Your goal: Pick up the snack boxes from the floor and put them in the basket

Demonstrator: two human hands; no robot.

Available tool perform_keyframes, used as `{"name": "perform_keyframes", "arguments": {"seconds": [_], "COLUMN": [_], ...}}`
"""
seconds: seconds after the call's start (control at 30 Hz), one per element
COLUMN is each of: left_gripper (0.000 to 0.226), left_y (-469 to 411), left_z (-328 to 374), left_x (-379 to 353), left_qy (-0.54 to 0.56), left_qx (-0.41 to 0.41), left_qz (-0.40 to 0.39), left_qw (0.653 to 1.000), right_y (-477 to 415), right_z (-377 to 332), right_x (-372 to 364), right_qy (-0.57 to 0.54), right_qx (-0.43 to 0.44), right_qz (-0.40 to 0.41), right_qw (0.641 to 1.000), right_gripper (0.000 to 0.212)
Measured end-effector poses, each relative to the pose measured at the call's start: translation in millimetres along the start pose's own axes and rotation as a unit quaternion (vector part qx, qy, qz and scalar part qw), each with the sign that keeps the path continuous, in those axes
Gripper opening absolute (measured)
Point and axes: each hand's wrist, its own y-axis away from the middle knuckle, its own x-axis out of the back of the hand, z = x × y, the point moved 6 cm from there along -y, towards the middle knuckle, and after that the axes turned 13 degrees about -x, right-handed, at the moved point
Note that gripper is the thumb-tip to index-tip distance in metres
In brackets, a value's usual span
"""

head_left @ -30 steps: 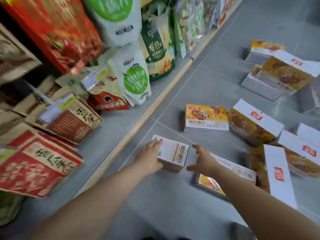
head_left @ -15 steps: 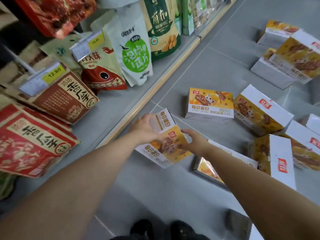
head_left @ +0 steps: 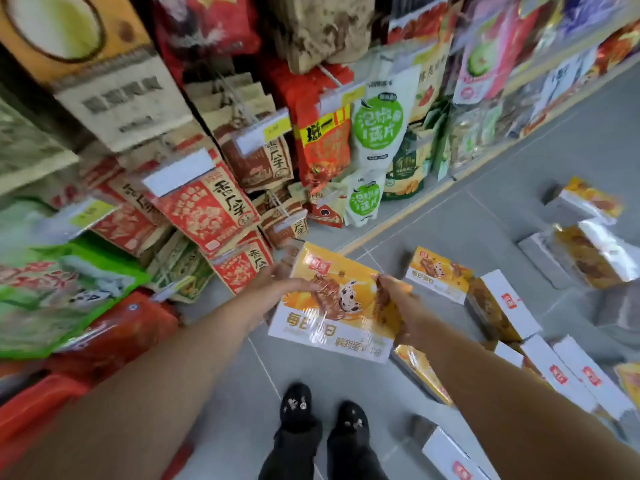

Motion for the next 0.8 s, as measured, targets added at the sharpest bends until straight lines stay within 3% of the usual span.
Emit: {"name": "perform_keyframes", "arguments": {"seconds": [0.07,0.17,0.2,0.27,0.37,0.47,0.6,0.8], "left_gripper": [0.080,0.033,0.030,0.038,0.038,0.036,0.064,0.074], "left_y": [50,122,148,180,214,254,311,373], "left_z": [9,11,8,-20,-79,-147,-246,-337], "left_x": [28,68,83,114,156,189,238,307], "left_qy": [0.027,0.050,0.055,0.073,0.122,0.146,0.141,0.086], "left_qx": [0.002,0.006,0.012,0.005,-0.013,0.007,0.086,0.169], "left_qz": [0.046,0.096,0.118,0.153,0.202,0.232,0.252,0.288], "left_qw": [0.999,0.994,0.991,0.986,0.972,0.962,0.953,0.939], "right_y": [37,88,101,126,139,156,172,179], "right_z": [-8,-16,-17,-12,13,54,124,199], "right_x": [-22,-67,-85,-128,-188,-251,-334,-434], "right_qy": [0.022,0.079,0.107,0.146,0.208,0.277,0.307,0.390], "right_qx": [0.017,0.043,0.049,0.079,0.096,0.107,0.103,0.094], "right_qz": [-0.026,-0.042,-0.044,-0.049,-0.033,-0.025,-0.045,-0.053], "right_qw": [0.999,0.995,0.992,0.985,0.973,0.955,0.945,0.914], "right_gripper": [0.055,0.050,0.045,0.044,0.057,0.039,0.028,0.088]}}
